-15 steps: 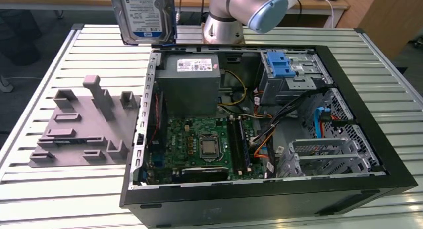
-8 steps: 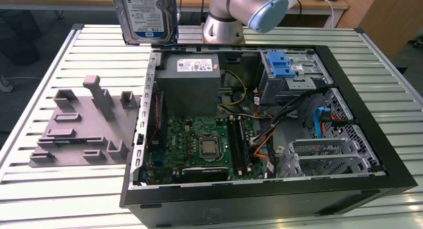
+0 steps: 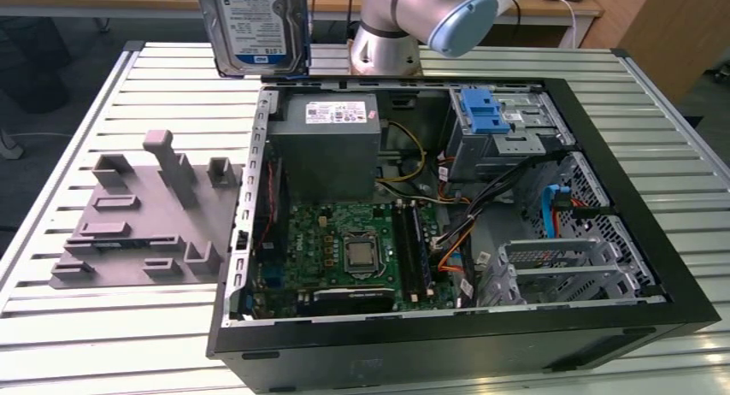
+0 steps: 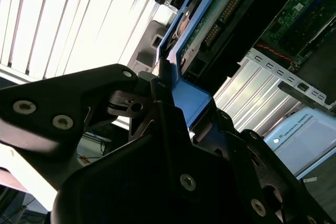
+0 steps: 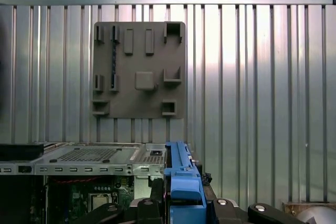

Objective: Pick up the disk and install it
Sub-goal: 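Pick up the disk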

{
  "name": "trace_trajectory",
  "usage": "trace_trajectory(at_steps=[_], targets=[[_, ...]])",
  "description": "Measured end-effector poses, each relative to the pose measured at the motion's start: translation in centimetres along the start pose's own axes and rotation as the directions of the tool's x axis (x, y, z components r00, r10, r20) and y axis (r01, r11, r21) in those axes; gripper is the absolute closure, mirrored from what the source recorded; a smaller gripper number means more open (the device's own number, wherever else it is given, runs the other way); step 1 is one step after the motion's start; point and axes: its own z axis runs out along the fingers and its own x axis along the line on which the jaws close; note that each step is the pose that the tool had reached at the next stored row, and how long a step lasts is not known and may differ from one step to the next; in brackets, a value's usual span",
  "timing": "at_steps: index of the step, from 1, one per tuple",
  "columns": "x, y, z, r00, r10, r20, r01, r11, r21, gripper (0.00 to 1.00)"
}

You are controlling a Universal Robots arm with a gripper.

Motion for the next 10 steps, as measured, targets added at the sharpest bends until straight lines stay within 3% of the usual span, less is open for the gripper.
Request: trace_trajectory(at_steps=[10], targets=[[-0.01, -0.57, -0.01, 1.0, 0.0, -0.0001, 0.0, 1.0, -0.0001, 0.64]])
